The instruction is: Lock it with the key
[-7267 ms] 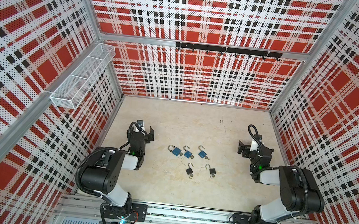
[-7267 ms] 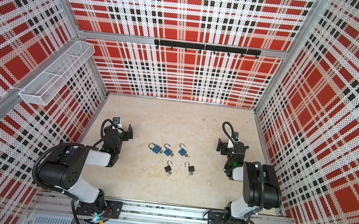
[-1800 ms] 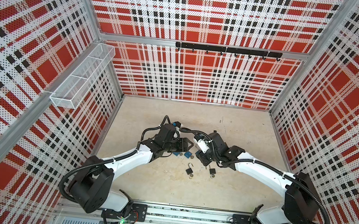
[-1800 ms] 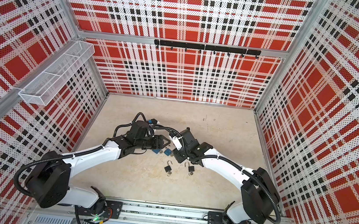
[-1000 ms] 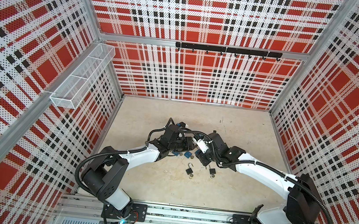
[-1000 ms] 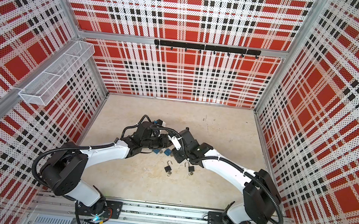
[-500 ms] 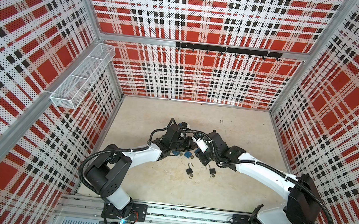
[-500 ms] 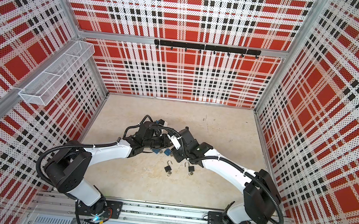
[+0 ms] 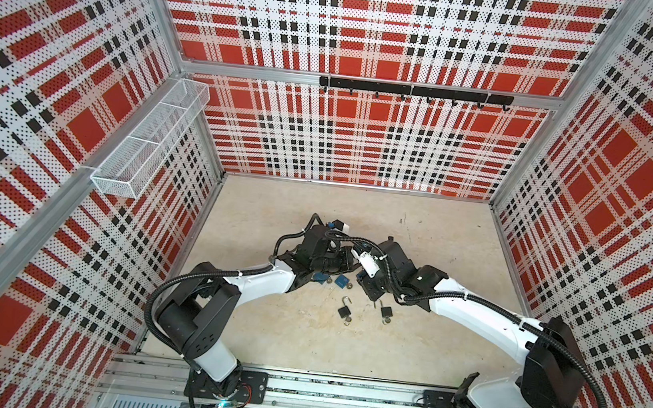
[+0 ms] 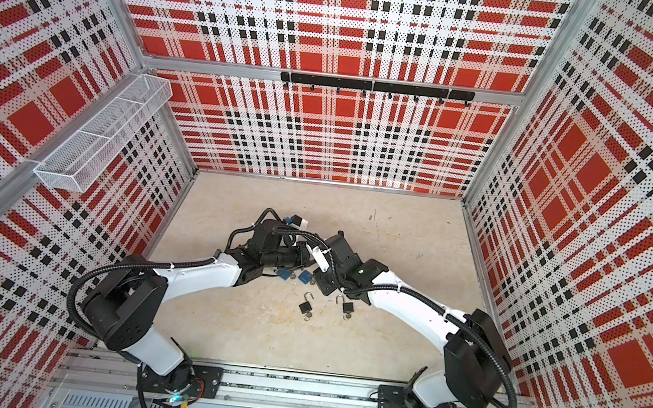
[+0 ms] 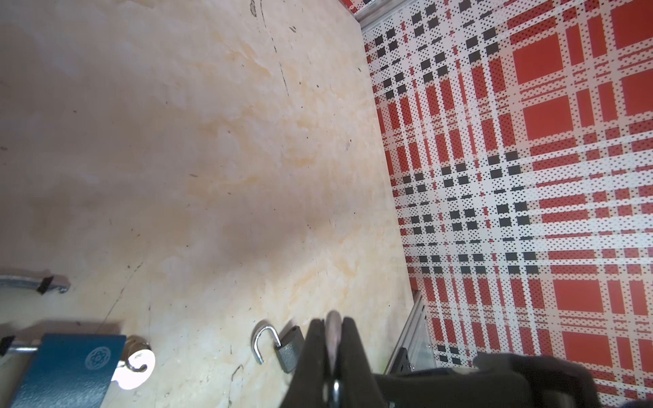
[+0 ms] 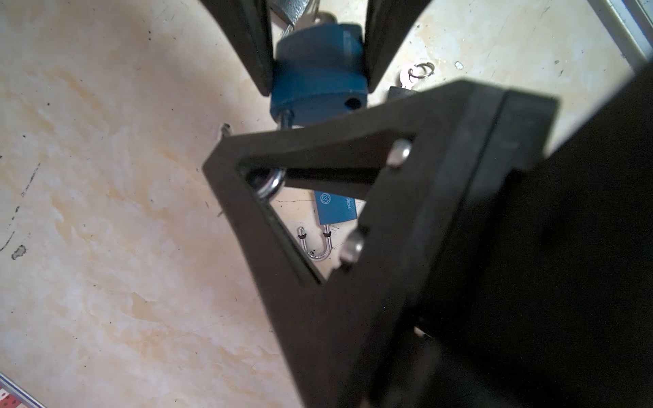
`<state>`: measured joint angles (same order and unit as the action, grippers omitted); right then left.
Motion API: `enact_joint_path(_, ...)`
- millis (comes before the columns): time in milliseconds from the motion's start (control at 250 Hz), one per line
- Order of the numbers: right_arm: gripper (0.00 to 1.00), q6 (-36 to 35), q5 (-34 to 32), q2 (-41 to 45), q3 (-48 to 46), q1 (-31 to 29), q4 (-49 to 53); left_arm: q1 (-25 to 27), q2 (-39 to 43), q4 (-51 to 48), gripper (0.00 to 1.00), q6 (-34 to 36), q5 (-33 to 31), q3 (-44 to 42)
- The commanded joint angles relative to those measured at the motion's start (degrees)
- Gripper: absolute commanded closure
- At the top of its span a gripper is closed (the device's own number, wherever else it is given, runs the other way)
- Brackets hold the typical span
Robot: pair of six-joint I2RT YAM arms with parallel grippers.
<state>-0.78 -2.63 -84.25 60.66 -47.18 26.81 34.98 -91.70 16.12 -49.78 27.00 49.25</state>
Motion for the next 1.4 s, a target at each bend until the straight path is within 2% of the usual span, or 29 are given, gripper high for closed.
enact_joint_path(0, 0.75, -0.6, 1.3, 2.8, 1.4, -0.7, -4.6, 0.3, -0.8, 1.3, 1.00, -0.8, -0.3, 0.3)
enact_joint_path(120, 0.45, 0.8, 2.7, 4.2, 0.1, -0.7, -6.8, 0.1, 0.2, 3.1, 1.00, -3.0, -1.9, -0.5)
enact_joint_path(160, 0.41, 1.2, 3.3, 5.1, -0.7, -0.7, -7.8, 0.1, 0.6, 3.8, 1.00, -3.9, -2.4, -0.9)
enact_joint_path(248, 0.38, 2.4, 5.3, 7.4, -2.2, -0.4, -9.8, -0.2, 1.8, 5.5, 1.00, -6.2, -3.8, -1.3)
enact_joint_path(364, 0.37, 5.5, 10.1, 10.8, -4.9, 1.8, -13.5, -0.5, 3.9, 7.1, 1.00, -8.9, -6.2, -1.6)
enact_joint_path(504, 0.38, 10.1, 17.0, 16.2, -10.6, 7.6, -21.9, -0.7, 6.6, 8.1, 1.00, -11.9, -7.8, -1.7)
enact_joint_path(720, 0.40, 10.5, 19.5, 19.4, -15.4, 11.0, -27.7, -0.3, 10.3, 8.1, 1.00, -16.3, -9.4, -2.0)
enact_joint_path(848, 0.41, 12.5, 23.8, 19.3, -17.6, 13.9, -33.2, 0.3, 11.9, 8.1, 1.00, -18.6, -10.2, -2.3)
enact_joint_path(916, 0.46, 12.2, 24.9, 18.6, -17.1, 14.3, -33.4, 0.5, 12.2, 8.1, 1.00, -19.5, -10.4, -2.3)
enact_joint_path(1032, 0.49, 11.6, 26.9, 17.0, -15.8, 14.4, -33.4, 0.9, 12.5, 8.1, 1.00, -20.5, -10.3, -2.5)
enact_joint_path(1397, 0.51, 10.7, 28.4, 12.6, -13.5, 14.5, -33.9, 1.5, 12.6, 8.1, 1.00, -21.5, -9.5, -1.2)
